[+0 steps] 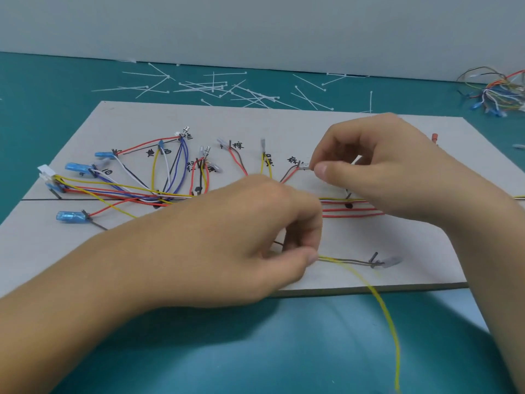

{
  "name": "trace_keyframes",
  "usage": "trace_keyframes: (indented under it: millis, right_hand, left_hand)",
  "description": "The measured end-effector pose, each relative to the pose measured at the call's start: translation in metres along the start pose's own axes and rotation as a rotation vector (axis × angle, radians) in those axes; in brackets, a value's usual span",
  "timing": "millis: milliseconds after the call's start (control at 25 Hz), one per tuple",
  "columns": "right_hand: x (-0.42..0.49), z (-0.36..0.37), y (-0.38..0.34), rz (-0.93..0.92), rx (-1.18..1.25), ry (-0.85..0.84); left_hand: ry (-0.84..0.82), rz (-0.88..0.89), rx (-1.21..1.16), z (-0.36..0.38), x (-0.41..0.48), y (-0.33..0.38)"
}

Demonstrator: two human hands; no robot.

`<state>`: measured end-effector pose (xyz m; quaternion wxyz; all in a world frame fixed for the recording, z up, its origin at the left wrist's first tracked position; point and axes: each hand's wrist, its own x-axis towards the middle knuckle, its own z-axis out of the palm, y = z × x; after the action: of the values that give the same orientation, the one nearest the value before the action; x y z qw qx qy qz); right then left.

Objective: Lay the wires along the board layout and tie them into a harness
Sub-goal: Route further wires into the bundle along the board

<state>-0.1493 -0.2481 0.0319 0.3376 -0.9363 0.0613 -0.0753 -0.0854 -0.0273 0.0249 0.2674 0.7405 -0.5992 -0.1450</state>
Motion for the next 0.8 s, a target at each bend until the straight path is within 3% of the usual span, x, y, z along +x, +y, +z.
trace_keyframes:
  millis: [160,360,440,800]
  right_hand:
    - [-0.002,-0.008,-0.004,-0.051,0.186,0.047]
    - [-0.013,-0.028,-0.001,-0.039,0.293,-0.509]
    - [-0.014,-0.028,-0.001,0.006,0.332,-0.619]
    - [-0.014,-0.015,-0.006,0.099,0.296,-0.593]
  left_hand:
    - [0.146,-0.041,-0.097,-0.007,0.001,-0.005]
    - [0.196,-0.114,-0.1,-0.007,0.004,-0.012]
    - [0.198,-0.144,-0.12,-0.007,0.004,-0.013]
    - [0.212,-0.148,-0.129,-0.005,0.004,-0.013]
